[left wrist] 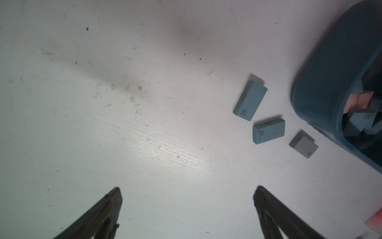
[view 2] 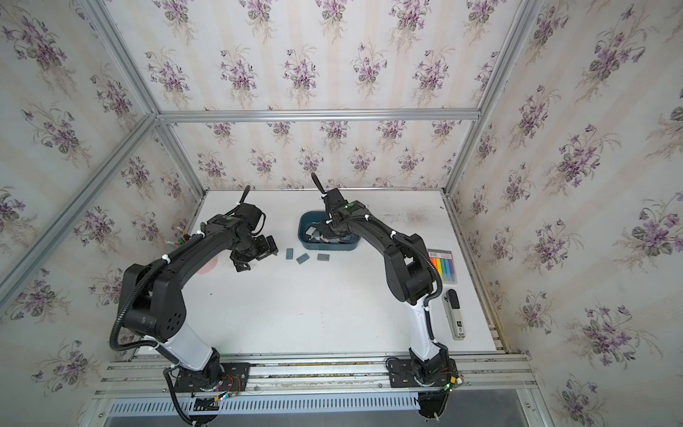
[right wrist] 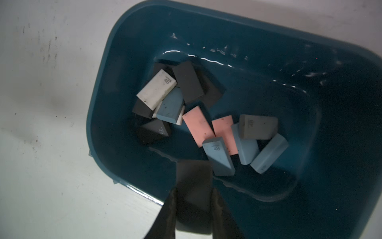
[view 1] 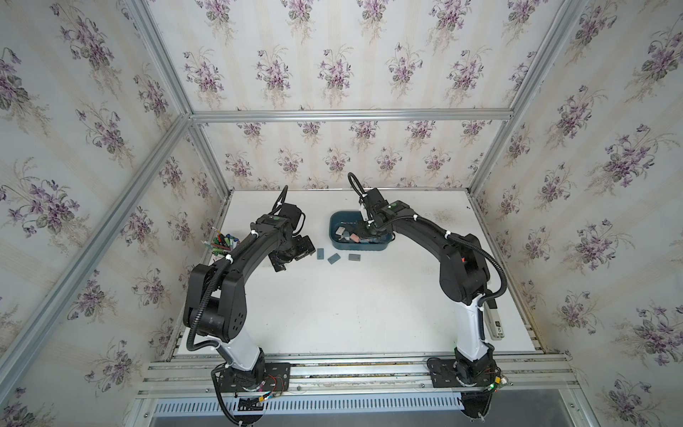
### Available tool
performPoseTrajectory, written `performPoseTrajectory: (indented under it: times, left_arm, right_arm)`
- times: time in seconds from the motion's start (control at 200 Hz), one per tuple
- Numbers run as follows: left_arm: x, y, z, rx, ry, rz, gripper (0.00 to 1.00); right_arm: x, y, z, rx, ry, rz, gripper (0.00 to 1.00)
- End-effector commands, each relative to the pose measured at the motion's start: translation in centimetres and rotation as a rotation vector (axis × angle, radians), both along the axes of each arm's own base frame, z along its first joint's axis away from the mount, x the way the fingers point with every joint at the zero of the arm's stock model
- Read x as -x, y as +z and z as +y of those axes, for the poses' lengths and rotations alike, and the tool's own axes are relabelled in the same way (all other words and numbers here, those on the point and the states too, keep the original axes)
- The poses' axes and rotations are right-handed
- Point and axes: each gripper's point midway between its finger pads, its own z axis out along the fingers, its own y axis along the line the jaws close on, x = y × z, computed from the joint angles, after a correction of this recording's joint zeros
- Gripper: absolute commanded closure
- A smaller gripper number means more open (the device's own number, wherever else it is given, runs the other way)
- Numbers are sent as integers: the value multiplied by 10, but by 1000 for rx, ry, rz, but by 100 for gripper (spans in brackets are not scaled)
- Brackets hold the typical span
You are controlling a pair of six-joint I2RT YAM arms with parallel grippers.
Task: Put the eraser in the storage box
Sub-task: Place the eraser in the storage box, then pick up the eraser from the center of the board.
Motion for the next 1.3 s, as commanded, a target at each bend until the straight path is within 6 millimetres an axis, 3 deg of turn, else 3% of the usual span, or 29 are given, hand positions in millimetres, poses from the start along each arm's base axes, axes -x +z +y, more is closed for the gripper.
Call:
performPoseTrajectory:
  times: [0.0, 0.15, 0.39, 0.505, 0.689, 0.884, 1.009, 1.164, 1.294]
  left_arm:
    - [3, -2, 2, -15, -4, 27, 0]
    - [1, -4, 2, -17, -3, 29, 0]
    - [-6, -7, -1, -21, -13, 40, 1]
    - [-11, -8, -4, -15, -28, 39, 0]
    - [-26, -5, -22, -6, -112, 23, 1]
    - [-41, -19, -34, -30, -194, 61, 1]
    - [-51, -23, -40, -72, -242, 69, 1]
    - [-65, -24, -47, -138, -291, 59, 1]
    - [-72, -35, -48, -158, -317, 82, 9]
  right_arm:
    - [-3, -6, -1, 16, 11, 14, 71]
    - [-12, -10, -3, 16, -3, 12, 68]
    - [-18, -14, -7, 23, -14, 23, 51]
    - [-16, 16, -4, -31, -13, -37, 46]
    - [-11, 80, -19, -86, -60, -185, 36]
    - [11, 142, -38, -201, -110, -355, 10]
    - [27, 167, -47, -260, -119, -420, 0]
    - [43, 185, -56, -287, -110, -454, 0]
    - [53, 193, -63, -291, -114, -473, 0]
